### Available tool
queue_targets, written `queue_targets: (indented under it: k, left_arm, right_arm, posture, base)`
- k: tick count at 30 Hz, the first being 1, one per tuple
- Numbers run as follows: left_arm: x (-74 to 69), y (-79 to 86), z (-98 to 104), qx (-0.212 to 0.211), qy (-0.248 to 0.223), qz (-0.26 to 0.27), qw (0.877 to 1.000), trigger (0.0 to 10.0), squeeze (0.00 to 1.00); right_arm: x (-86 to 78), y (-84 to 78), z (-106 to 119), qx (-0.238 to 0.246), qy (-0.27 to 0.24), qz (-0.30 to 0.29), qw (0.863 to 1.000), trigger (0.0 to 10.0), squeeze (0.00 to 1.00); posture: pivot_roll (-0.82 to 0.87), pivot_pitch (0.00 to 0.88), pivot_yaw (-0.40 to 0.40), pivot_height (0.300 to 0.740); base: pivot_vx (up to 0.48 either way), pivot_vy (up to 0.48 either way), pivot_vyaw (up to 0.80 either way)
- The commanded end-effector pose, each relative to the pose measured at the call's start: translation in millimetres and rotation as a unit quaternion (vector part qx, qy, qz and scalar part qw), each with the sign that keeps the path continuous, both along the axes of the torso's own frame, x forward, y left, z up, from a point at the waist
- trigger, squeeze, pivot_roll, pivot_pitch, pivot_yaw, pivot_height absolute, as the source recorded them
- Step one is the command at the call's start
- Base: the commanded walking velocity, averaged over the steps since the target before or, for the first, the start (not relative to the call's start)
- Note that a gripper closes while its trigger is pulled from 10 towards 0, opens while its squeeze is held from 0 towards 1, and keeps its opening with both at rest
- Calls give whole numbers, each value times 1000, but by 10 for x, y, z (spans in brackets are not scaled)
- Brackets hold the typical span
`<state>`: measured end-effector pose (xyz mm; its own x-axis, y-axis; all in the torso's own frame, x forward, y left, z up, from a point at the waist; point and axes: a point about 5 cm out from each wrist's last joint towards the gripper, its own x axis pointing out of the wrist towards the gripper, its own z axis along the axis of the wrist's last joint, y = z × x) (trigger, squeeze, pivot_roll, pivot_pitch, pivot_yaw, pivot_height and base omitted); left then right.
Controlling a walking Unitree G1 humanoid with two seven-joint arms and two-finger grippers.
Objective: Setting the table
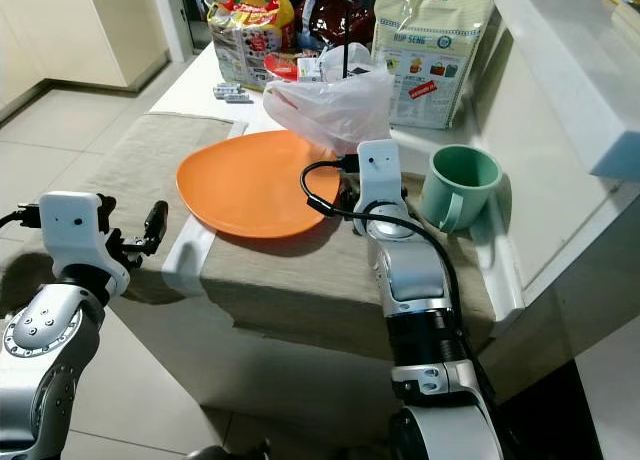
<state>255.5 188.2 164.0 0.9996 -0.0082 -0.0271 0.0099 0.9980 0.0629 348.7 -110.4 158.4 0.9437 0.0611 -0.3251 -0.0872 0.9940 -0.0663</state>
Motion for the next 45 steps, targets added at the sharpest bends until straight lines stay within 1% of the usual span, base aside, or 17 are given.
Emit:
queue_targets:
  k: [1,12,16,20,22,25,27,28,31,33,34,35,40,42,45]
  left_arm:
    - [-28,5,47,4,-5,0,1000,10000,0]
    - [-42,15,54,7,-4,1,1000,10000,0]
    - [-41,14,59,9,-5,1,1000,10000,0]
    - [-42,16,58,9,-4,2,1000,10000,0]
    - [-44,14,63,9,-5,2,1000,10000,0]
    - [-46,16,64,10,-5,2,1000,10000,0]
    - [-45,15,67,10,-6,2,1000,10000,0]
    - [-45,15,67,10,-6,2,1000,10000,0]
    - [-45,15,70,11,-6,2,1000,10000,0]
    - [-45,17,70,11,-6,1,1000,10000,0]
    - [-45,17,70,11,-6,1,1000,10000,0]
    - [-42,16,70,11,-6,1,1000,10000,0]
    - [-30,8,74,10,-8,1,1000,10000,0]
    - [-27,8,75,10,-8,1,1000,10000,0]
    - [-24,8,77,10,-8,1,1000,10000,0]
  right_arm:
    - [-108,-55,-381,-2,90,-13,996,0,0]
    - [-116,-43,-362,-5,70,-14,997,0,0]
    - [-91,-23,-248,-20,13,-9,1000,0,0]
    - [-93,-21,-216,-24,-7,-9,1000,0,0]
    - [-93,-15,-140,-25,-45,-8,999,0,0]
    - [-97,-3,-13,-49,-108,-1,993,0,0]
    - [-112,2,61,-68,-151,0,986,0,0]
    - [-112,2,61,-68,-151,0,986,0,0]
    - [-138,17,141,-87,-196,3,977,0,0]
    - [-148,28,181,-93,-217,5,972,0,0]
    - [-148,28,181,-93,-217,5,972,0,0]
    - [-156,42,226,-94,-240,9,966,0,0]
    - [-149,81,314,-83,-275,19,958,0,0]
    - [-150,98,365,-82,-295,24,952,0,0]
    - [-144,126,393,-77,-301,32,950,0,0]
  posture:
    - [5,77,30,740]
    - [8,84,31,740]
    - [8,87,33,740]
    - [8,87,33,740]
    - [9,88,34,740]
    - [10,90,36,740]
    - [9,90,36,740]
    - [9,90,36,740]
    - [9,92,37,740]
    - [8,91,38,740]
    - [8,91,38,740]
    - [8,90,38,740]
    - [8,89,38,740]
    - [8,88,38,740]
    - [8,88,38,740]
  base:
    - [0,0,0]
    - [0,0,0]
    - [0,0,0]
    - [0,0,0]
    - [0,0,0]
    - [0,0,0]
    - [0,0,0]
    - [0,0,0]
    - [0,0,0]
    - [0,0,0]
    - [0,0,0]
    - [0,0,0]
    - [0,0,0]
    - [0,0,0]
    - [0,0,0]
